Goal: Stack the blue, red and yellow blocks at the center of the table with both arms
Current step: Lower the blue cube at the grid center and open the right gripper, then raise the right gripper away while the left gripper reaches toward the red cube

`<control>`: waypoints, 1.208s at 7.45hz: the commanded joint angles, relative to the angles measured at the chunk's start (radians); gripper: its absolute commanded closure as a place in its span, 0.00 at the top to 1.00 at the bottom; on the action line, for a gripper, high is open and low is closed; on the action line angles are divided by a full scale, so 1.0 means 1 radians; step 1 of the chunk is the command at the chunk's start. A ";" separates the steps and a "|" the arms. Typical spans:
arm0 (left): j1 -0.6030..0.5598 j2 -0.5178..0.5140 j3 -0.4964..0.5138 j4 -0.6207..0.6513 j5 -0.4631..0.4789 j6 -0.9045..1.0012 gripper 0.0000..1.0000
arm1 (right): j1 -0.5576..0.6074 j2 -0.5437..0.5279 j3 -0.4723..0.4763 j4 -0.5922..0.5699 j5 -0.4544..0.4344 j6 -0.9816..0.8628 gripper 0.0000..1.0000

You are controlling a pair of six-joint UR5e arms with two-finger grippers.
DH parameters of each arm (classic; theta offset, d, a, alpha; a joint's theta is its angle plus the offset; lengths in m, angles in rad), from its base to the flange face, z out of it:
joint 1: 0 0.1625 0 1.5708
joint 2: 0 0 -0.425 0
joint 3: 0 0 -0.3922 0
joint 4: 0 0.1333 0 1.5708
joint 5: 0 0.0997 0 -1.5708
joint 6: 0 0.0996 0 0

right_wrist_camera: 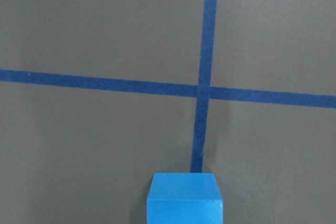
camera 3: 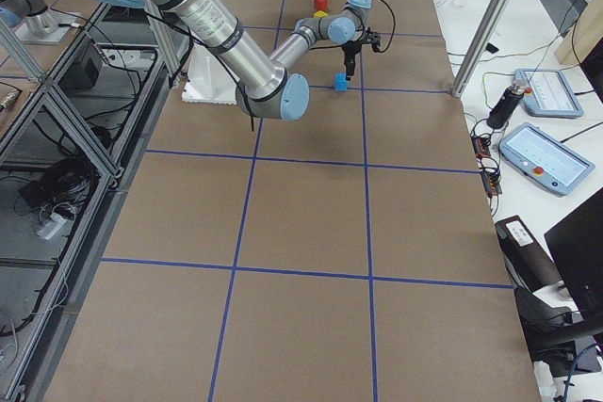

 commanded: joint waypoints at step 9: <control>0.532 0.285 -0.263 -0.491 0.164 -0.381 0.95 | 0.288 -0.363 0.263 -0.032 0.114 -0.367 0.99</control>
